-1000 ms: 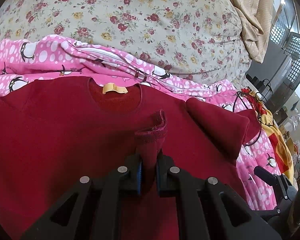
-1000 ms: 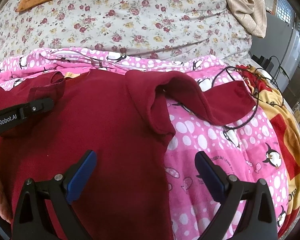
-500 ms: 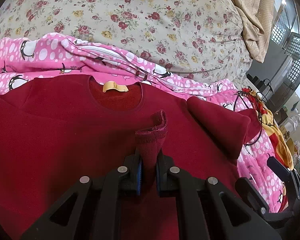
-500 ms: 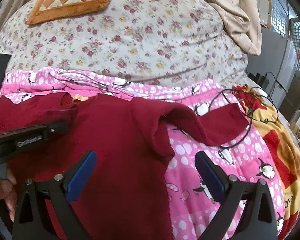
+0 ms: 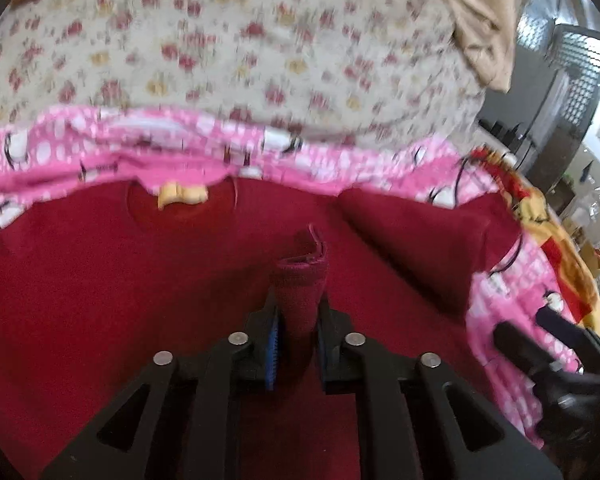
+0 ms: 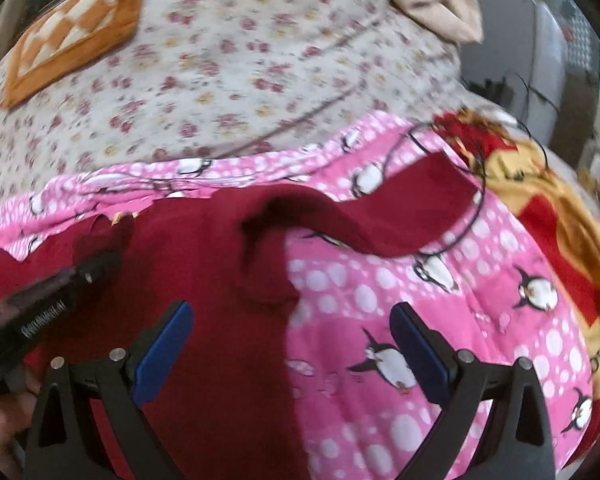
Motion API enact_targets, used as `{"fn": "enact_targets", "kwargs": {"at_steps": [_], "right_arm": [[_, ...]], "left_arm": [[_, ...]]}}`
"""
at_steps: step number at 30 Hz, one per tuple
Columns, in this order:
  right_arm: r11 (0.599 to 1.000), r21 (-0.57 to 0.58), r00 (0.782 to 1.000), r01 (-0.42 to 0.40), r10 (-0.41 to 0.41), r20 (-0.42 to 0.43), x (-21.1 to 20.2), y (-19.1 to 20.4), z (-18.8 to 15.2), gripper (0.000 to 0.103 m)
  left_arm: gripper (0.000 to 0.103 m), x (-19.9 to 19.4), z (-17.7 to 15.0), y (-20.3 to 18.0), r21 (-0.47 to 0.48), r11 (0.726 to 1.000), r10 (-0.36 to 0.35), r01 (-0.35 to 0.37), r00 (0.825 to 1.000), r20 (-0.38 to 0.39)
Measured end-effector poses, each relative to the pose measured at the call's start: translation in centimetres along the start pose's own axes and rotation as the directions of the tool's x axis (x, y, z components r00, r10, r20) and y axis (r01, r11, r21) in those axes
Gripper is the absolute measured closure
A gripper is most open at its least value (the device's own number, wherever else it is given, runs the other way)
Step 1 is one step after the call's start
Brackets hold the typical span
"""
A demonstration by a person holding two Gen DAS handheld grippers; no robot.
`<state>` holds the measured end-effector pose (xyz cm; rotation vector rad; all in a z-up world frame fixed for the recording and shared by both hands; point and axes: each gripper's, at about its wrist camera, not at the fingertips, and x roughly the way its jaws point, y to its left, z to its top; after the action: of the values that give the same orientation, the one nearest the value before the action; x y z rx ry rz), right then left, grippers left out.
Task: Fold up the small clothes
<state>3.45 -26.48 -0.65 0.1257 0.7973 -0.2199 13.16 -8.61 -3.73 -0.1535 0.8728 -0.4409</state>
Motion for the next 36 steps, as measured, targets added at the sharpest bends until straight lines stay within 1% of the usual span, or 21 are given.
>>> {"fn": "enact_targets", "kwargs": {"at_steps": [1, 3, 6, 9, 10, 12, 13, 14, 15, 16, 17, 18, 19, 22, 24, 25, 27, 29, 31, 34, 36], "right_arm": [[1.0, 0.015, 1.0, -0.008, 0.008, -0.003, 0.0, -0.4, 0.0, 0.002], [0.999, 0.034, 1.0, -0.02, 0.02, -0.001, 0.1, -0.8, 0.2, 0.002], [0.996, 0.061, 0.997, -0.069, 0.068, 0.026, -0.1, -1.3, 0.6, 0.008], [0.977, 0.059, 0.977, -0.203, 0.199, 0.07, -0.6, -1.0, 1.2, 0.014], [0.972, 0.053, 0.971, -0.228, 0.223, 0.082, -0.7, -0.8, 1.4, 0.016], [0.951, 0.045, 0.949, -0.305, 0.299, 0.104, -0.9, -0.4, 1.8, 0.016], [0.915, 0.032, 0.913, -0.403, 0.399, 0.087, -0.7, 0.1, 2.1, 0.019], [0.891, 0.022, 0.89, -0.452, 0.45, 0.069, -0.5, 0.5, 2.2, 0.021], [0.866, 0.004, 0.865, -0.5, 0.5, 0.04, -0.1, 1.2, 2.3, 0.021], [0.844, -0.018, 0.844, -0.536, 0.536, -0.004, 0.7, 2.2, 2.3, 0.026], [0.835, -0.021, 0.835, -0.55, 0.548, -0.056, 2.1, 3.0, 2.2, 0.031], [0.828, -0.016, 0.826, -0.561, 0.558, -0.085, 2.9, 3.5, 2.1, 0.035], [0.811, 0.0, 0.801, -0.585, 0.578, -0.155, 4.7, 4.2, 1.9, 0.037], [0.796, 0.062, 0.76, -0.602, 0.595, -0.264, 8.5, 4.9, 1.2, 0.043], [0.78, 0.082, 0.744, -0.621, 0.619, -0.252, 9.1, 5.1, 1.2, 0.043], [0.768, 0.08, 0.732, -0.635, 0.632, -0.253, 9.2, 5.5, 1.3, 0.043], [0.753, 0.057, 0.719, -0.656, 0.645, -0.259, 9.4, 6.7, 1.2, 0.046], [0.748, 0.033, 0.716, -0.663, 0.646, -0.264, 9.6, 7.5, 1.2, 0.061], [0.745, 0.016, 0.713, -0.667, 0.644, -0.276, 9.6, 8.0, 1.3, 0.093], [0.764, 0.029, 0.734, -0.644, 0.628, -0.259, 9.4, 6.9, 1.7, 0.096], [0.795, 0.069, 0.76, -0.603, 0.598, -0.253, 9.5, 4.9, 1.9, 0.096]], "left_arm": [[0.095, 0.1, 0.0, 0.2, -0.016, 1.0, -0.009, 0.008, 1.0, -0.009], [0.082, 0.0, -0.1, 0.9, -0.071, 0.996, -0.058, 0.056, 0.998, -0.029], [0.081, -0.7, -0.4, 1.2, -0.13, 0.982, -0.143, 0.136, 0.989, -0.047], [0.081, -2.8, -1.0, 1.3, -0.155, 0.962, -0.239, 0.227, 0.969, -0.067], [0.081, -3.6, -1.1, 1.3, -0.143, 0.963, -0.241, 0.229, 0.968, -0.071], [0.081, -6.1, -1.4, 1.4, -0.082, 0.978, -0.196, 0.19, 0.977, -0.08], [0.081, -7.2, -1.3, 1.6, -0.047, 0.988, -0.153, 0.15, 0.986, -0.072], [0.081, -8.6, -1.3, 2.1, -0.019, 0.996, -0.087, 0.087, 0.995, -0.045], [0.081, -9.6, -1.2, 2.9, -0.011, 1.0, -0.025, 0.025, 0.999, -0.021], [0.081, -10.7, -1.1, 4.1, -0.025, 0.999, 0.046, -0.046, 0.999, 0.003], [0.081, -11.2, -1.0, 5.0, -0.049, 0.996, 0.076, -0.075, 0.997, 0.016], [0.081, -12.2, -0.9, 6.6, -0.1, 0.989, 0.115, -0.11, 0.992, 0.045], [0.081, -13.1, -0.9, 8.1, -0.148, 0.977, 0.165, -0.151, 0.983, 0.084], [0.081, -14.9, -1.1, 11.6, -0.26, 0.93, 0.307, -0.26, 0.938, 0.161], [0.081, -16.3, -1.2, 14.4, -0.386, 0.889, 0.345, -0.247, 0.915, 0.208], [0.081, -16.6, -1.3, 15.5, -0.418, 0.874, 0.361, -0.247, 0.906, 0.219], [0.081, -17.3, -1.6, 17.0, -0.481, 0.841, 0.394, -0.248, 0.89, 0.23], [0.081, -17.8, -2.1, 18.1, -0.53, 0.813, 0.414, -0.241, 0.879, 0.237], [0.081, -18.3, -2.6, 18.8, -0.566, 0.788, 0.44, -0.242, 0.864, 0.243], [0.081, -18.9, -2.9, 19.4, -0.597, 0.764, 0.469, -0.245, 0.846, 0.253], [0.081, -18.9, -3.0, 19.4, -0.597, 0.763, 0.475, -0.25, 0.843, 0.254]]}}
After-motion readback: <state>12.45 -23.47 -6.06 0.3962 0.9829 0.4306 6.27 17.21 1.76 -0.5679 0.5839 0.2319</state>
